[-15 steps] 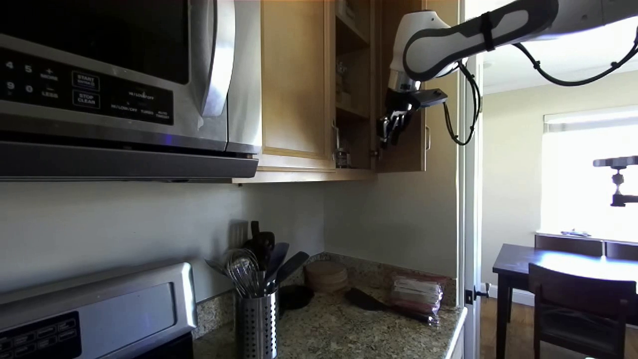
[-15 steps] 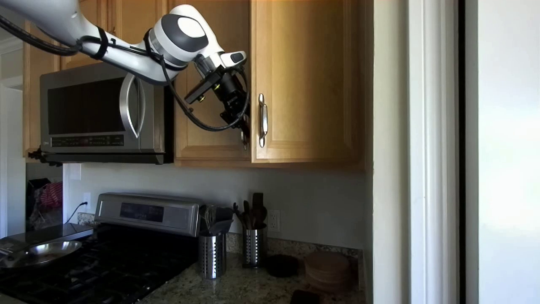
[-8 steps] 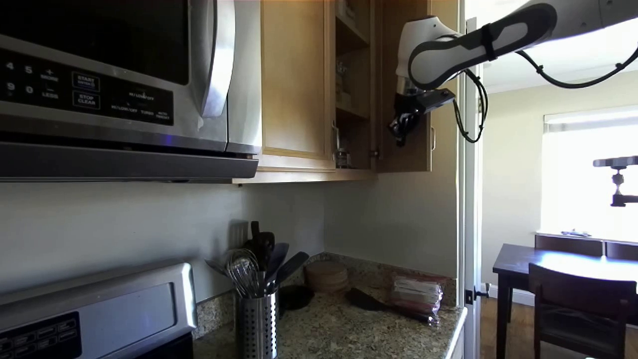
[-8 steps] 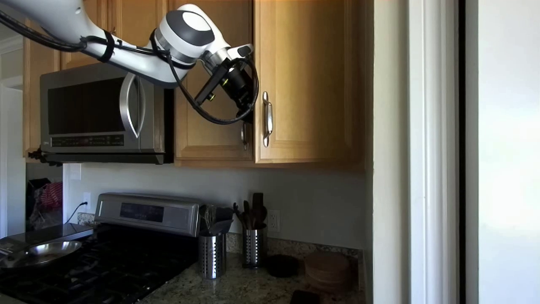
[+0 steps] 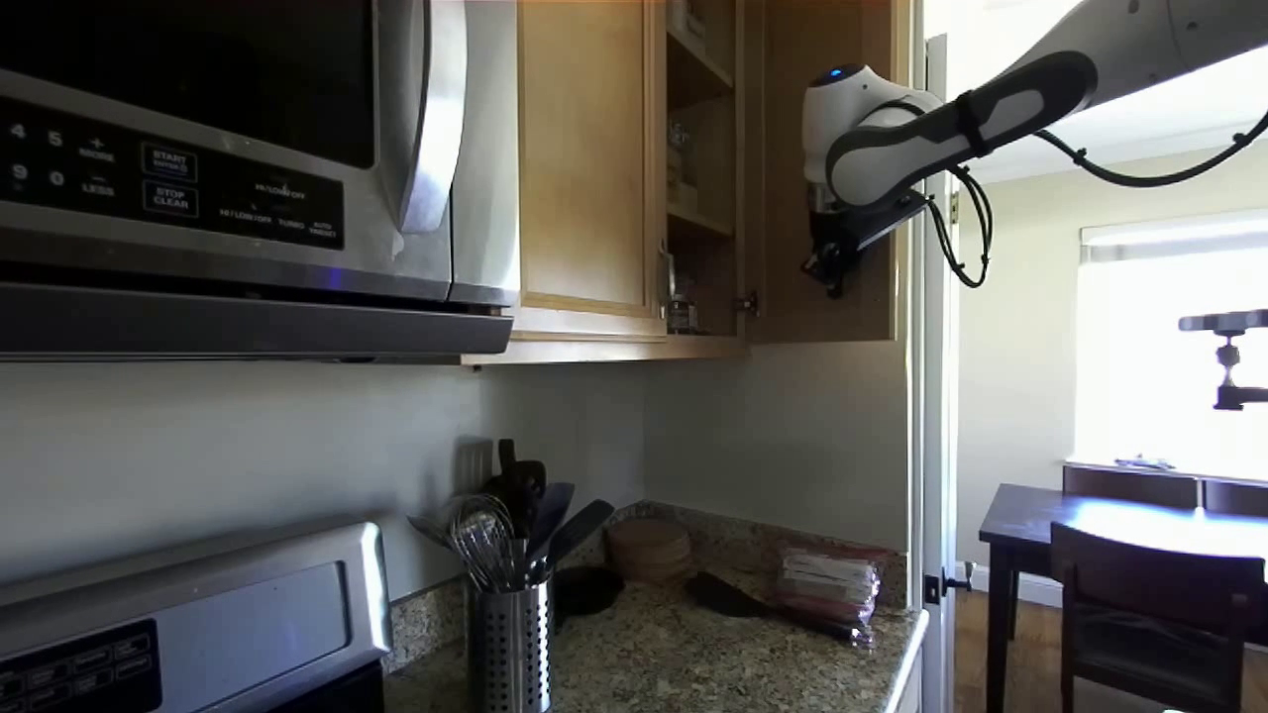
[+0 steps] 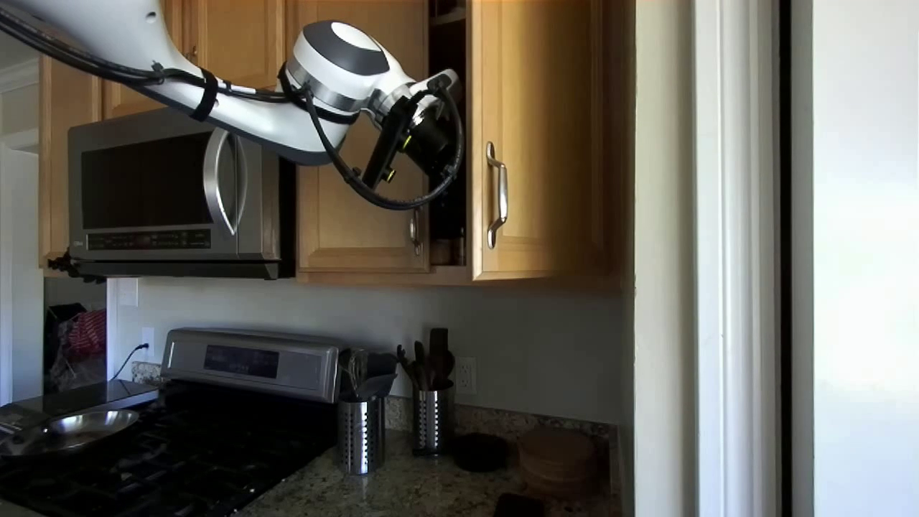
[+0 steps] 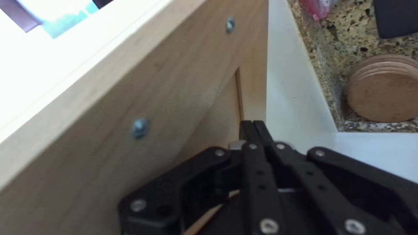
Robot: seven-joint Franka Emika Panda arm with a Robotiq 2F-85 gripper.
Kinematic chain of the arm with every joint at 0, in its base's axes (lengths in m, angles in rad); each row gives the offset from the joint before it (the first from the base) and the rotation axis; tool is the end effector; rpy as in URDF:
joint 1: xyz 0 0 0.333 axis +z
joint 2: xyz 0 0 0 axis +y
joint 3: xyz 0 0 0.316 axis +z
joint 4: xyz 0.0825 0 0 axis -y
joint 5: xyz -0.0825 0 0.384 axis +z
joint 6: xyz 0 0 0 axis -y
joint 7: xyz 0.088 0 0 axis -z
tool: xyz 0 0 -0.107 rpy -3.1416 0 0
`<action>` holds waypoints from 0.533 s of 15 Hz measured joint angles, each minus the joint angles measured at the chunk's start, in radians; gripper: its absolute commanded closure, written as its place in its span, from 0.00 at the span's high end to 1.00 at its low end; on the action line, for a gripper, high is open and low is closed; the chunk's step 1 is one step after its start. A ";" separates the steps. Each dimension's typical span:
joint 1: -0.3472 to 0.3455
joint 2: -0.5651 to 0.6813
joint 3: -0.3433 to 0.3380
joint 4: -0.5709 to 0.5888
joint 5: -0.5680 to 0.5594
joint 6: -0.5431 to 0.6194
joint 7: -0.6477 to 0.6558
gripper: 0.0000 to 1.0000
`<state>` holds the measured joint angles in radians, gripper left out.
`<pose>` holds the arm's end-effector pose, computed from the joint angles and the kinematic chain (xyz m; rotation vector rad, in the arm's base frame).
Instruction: Open the top right cabinet door
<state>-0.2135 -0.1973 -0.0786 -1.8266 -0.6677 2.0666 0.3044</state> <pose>0.4999 -0.1887 0.6696 2.4076 -0.4941 0.5489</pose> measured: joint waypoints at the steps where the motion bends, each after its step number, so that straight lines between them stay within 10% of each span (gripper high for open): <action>1: -0.002 0.001 -0.007 -0.003 -0.014 -0.005 0.015 0.00; 8: 0.001 0.024 -0.022 -0.007 -0.036 -0.019 0.042 0.00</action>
<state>-0.2127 -0.1738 -0.1007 -1.8336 -0.7040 2.0479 0.3468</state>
